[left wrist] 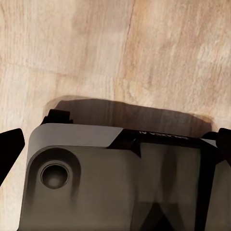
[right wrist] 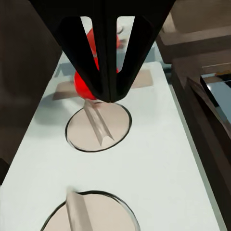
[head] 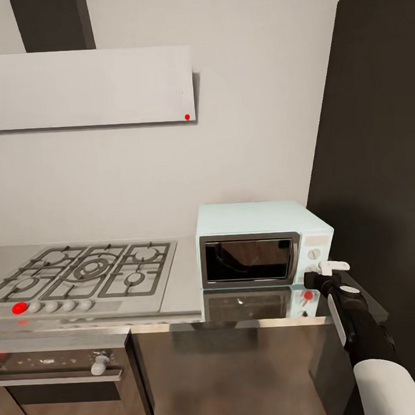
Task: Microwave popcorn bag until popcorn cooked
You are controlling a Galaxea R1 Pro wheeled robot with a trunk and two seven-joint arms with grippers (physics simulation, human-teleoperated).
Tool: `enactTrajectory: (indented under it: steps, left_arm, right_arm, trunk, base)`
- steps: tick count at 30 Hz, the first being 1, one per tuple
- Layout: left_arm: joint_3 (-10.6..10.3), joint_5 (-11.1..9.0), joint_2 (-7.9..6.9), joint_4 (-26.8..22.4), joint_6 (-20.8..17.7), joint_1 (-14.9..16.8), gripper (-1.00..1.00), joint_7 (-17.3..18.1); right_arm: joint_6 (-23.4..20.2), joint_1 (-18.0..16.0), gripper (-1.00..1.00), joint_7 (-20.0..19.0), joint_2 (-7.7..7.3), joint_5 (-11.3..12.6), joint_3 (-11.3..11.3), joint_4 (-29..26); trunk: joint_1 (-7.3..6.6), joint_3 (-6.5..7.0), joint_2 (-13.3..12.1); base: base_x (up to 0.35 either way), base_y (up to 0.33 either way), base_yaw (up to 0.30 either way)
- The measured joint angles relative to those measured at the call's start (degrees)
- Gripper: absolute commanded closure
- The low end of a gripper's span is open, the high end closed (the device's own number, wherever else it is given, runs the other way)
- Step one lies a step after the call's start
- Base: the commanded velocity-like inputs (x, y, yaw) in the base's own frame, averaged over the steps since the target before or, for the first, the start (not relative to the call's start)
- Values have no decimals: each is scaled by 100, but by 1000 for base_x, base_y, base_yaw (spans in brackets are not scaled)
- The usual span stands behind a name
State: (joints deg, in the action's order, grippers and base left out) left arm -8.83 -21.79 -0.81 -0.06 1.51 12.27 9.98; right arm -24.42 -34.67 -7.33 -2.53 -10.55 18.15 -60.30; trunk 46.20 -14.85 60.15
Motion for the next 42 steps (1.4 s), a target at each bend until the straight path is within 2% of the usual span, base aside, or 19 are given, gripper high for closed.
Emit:
enactTrajectory:
  steps: [4, 9, 13, 19, 23, 28, 31, 42]
  left_arm:
    - [0, 0, -5, 0, 0, 0, -100, 0]
    - [0, 0, -6, 0, 0, -1, -100, 0]
    - [0, 0, -5, 0, 0, -1, -100, 0]
    - [0, 0, -3, 0, 0, 0, -100, 0]
    - [6, -14, -9, 0, 0, -1, -100, 0]
    - [8, -26, -15, 0, 0, 1, -100, 0]
    - [9, -26, -15, 0, 0, -1, -100, 0]
    - [9, -26, -15, 0, 0, 1, -100, -1]
  right_arm:
    - [4, 0, 100, 6, -11, 6, 0, 8]
    - [1, 0, 100, 18, -103, 12, 0, 27]
    - [24, 0, 100, 37, -110, 2, -1, 249]
    - [279, 0, 100, 31, -111, -6, 1, 523]
    - [296, 0, 100, 59, -119, -2, 4, 551]
    - [406, 0, 100, 88, -241, 2, 2, 755]
    - [531, 0, 100, 89, -251, 0, -4, 845]
    - [554, 0, 100, 87, -252, 4, -15, 979]
  trunk:
    - [0, 0, 0]
    - [0, 0, 0]
    - [0, 0, 0]
    - [0, 0, 0]
    - [-2, 0, 0]
    - [-2, 0, 0]
    - [-1, 0, 0]
    - [0, 0, 0]
  base:
    - [0, 0, 0]
    - [0, 0, 0]
    - [0, 0, 0]
    - [0, 0, 0]
    - [109, 0, 0]
    - [158, -69, 0]
    - [71, -39, 0]
    - [2, -1, 0]
